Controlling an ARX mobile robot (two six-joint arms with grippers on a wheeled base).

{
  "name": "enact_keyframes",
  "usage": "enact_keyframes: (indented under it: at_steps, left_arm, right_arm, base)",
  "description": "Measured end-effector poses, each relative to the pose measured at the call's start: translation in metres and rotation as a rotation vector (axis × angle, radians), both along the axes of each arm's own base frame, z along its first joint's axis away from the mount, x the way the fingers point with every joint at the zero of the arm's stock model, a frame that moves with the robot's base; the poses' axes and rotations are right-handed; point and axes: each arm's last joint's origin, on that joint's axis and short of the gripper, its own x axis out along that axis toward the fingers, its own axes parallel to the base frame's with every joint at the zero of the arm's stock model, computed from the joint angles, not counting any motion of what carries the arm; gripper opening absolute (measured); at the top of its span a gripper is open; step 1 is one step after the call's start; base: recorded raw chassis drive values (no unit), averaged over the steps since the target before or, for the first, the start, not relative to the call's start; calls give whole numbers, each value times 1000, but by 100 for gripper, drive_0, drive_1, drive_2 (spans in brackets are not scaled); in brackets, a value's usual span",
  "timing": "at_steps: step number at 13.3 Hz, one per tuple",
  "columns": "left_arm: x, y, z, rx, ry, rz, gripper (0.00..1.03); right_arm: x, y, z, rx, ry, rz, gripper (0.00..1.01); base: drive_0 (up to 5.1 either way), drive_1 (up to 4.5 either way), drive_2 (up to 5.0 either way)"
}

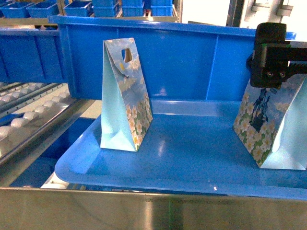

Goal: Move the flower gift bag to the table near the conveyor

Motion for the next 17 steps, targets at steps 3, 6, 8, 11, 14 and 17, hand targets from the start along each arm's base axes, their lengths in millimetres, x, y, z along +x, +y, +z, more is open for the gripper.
enact_keyframes:
  at_steps: [3,6,8,11,14,17]
  left_arm:
    - [0,0,0,0,0,0,98]
    - [0,0,0,0,0,0,98]
    - [0,0,0,0,0,0,98]
    - [0,0,0,0,0,0,98]
    - [0,0,0,0,0,0,98]
    - [0,0,0,0,0,0,98]
  right_arm:
    - [-6,5,-8,-28,15,0,81]
    - [-11,5,-12,-38,19,4,32]
    - [-17,9,-9,-50,1,34,2]
    - [-27,14,-10,-63,-13,74,2]
    - [-30,13,-8,-61,-61,45,2]
    - [-37,5,15,-59,-169,10,2]
  base:
    - [0,0,0]
    - [0,0,0]
    - [0,0,0]
    - [0,0,0]
    - [0,0,0]
    - [0,0,0]
